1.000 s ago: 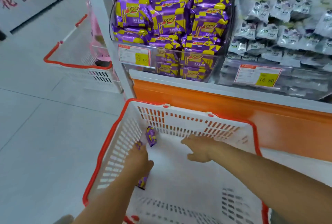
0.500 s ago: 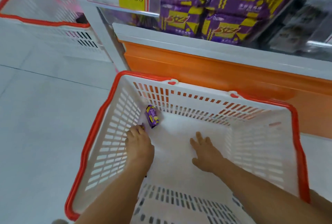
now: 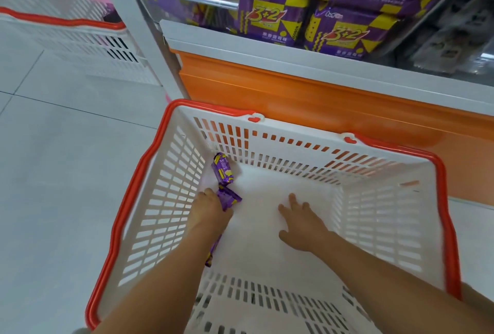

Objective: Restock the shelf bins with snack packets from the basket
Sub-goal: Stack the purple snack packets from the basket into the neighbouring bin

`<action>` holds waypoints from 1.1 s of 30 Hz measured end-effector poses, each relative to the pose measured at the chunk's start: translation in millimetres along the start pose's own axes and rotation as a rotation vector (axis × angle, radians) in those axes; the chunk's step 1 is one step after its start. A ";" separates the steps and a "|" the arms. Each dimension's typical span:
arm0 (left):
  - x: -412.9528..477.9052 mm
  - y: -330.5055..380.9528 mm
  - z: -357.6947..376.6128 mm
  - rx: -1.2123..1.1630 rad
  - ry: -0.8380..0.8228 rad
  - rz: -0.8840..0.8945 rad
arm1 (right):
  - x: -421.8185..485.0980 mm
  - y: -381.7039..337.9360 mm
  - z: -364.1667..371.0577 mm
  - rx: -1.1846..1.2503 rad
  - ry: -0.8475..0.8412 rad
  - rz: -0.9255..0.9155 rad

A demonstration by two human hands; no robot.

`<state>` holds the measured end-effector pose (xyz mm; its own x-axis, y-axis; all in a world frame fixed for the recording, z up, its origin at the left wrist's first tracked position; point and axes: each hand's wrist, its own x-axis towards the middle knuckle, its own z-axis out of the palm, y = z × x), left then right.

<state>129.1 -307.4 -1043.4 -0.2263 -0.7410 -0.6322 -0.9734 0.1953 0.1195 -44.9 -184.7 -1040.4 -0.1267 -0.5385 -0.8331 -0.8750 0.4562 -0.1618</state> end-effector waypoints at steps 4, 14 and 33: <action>-4.9 5.3 10.1 0.141 -0.034 0.067 | 2.0 0.5 1.3 0.122 0.070 -0.006; -11.3 13.5 0.7 -0.751 -0.483 0.174 | 4.9 -7.1 -14.9 0.432 0.394 -0.389; 24.7 24.4 -7.8 -0.381 0.130 0.066 | 6.7 27.4 -6.2 0.918 0.432 -0.004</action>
<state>99.5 -326.0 -1050.1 -0.2677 -0.8145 -0.5148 -0.8944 0.0113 0.4471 -72.6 -180.1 -1047.1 -0.4419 -0.6680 -0.5988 -0.2018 0.7244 -0.6592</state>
